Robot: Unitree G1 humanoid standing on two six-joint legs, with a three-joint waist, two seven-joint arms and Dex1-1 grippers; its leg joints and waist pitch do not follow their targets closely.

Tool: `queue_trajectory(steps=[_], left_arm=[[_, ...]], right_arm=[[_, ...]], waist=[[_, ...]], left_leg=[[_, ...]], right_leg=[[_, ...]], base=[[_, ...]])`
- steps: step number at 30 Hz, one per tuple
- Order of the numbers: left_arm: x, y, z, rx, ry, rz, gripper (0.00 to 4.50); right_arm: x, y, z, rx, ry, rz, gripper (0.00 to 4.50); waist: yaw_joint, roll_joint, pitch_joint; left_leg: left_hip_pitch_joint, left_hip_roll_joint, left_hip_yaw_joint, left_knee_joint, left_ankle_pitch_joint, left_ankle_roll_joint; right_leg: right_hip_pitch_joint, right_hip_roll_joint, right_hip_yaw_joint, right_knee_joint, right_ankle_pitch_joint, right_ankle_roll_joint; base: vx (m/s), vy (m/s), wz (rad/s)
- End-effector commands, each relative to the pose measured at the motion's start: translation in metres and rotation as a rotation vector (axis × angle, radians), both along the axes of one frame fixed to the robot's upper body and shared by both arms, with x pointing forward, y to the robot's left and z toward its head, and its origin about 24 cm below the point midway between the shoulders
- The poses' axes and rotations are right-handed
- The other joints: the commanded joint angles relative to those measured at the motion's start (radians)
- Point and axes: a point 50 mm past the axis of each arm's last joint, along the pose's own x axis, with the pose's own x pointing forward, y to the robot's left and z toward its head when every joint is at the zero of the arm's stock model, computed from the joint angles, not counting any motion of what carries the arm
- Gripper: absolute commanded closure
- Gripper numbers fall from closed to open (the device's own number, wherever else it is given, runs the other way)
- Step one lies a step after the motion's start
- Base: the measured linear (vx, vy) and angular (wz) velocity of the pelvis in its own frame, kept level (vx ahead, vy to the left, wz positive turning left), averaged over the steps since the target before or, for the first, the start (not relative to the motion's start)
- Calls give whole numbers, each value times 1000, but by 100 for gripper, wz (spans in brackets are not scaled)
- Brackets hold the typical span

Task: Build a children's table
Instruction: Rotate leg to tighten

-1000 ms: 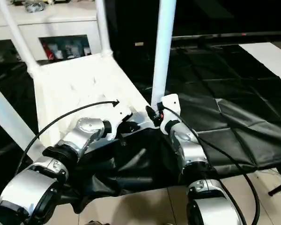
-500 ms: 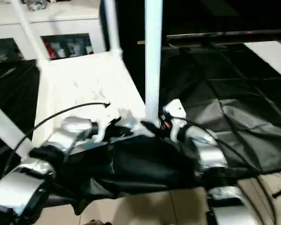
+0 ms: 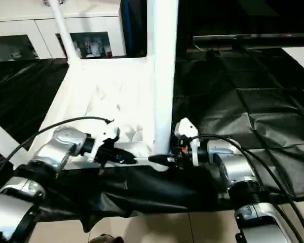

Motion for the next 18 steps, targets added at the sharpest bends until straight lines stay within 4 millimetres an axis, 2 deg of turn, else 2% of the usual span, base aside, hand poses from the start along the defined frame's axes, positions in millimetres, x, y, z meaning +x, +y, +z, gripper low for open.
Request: queue_trajectory(steps=[1,4,9,11,12,13,15,16,18], left_arm=[[-2,-5,6,-67,13,-44,450],[-3,-4,6,-65,18,-46,450],[1,-9,5,-64,-39,19,450],[7,-13,5,-55,-91,95,450],[12,-16,4,-38,-125,157,450],[12,-16,4,-38,-125,157,450],[18,-23,5,-36,-158,243,450],[23,-31,7,-47,-179,314,450],[25,-38,7,-53,-182,347,450]], right_arm=[[-2,2,3,5,1,30,187],[-3,3,2,14,12,42,188],[-4,10,-3,54,8,-7,189],[1,14,-8,56,-22,-114,189],[6,16,-13,42,-36,-203,189],[6,16,-13,42,-36,-203,189],[11,18,-19,22,-48,-318,189],[16,21,-24,25,-46,-442,189],[20,24,-27,37,-40,-527,189]], waist=[[0,-20,-68],[1,-20,-70],[3,-19,-70],[1,-16,-68],[-6,-12,-65],[-9,-15,-64],[-12,-14,-61],[-18,-10,-59],[-30,-13,-60]], left_leg=[[27,65,-33,-69,-296,52],[25,64,-32,-66,-273,58],[24,64,-32,-65,-269,63],[24,64,-34,-68,-289,51],[26,63,-36,-72,-327,22],[28,61,-35,-73,-346,13],[31,60,-38,-76,-379,-5],[33,59,-41,-77,-405,-17],[37,57,-45,-79,-435,-35]], right_leg=[[41,-43,35,-59,-273,-249],[42,-43,34,-54,-225,-261],[43,-44,34,-56,-226,-261],[42,-44,33,-58,-257,-251],[37,-45,34,-64,-309,-237],[38,-44,33,-68,-335,-229],[36,-45,33,-74,-388,-210],[34,-46,32,-77,-418,-201],[30,-45,32,-81,-438,-190]], base=[[0,0,0],[0,0,0],[0,0,0],[0,0,0],[0,0,0],[0,0,0],[0,0,0],[0,0,0],[0,0,0]])
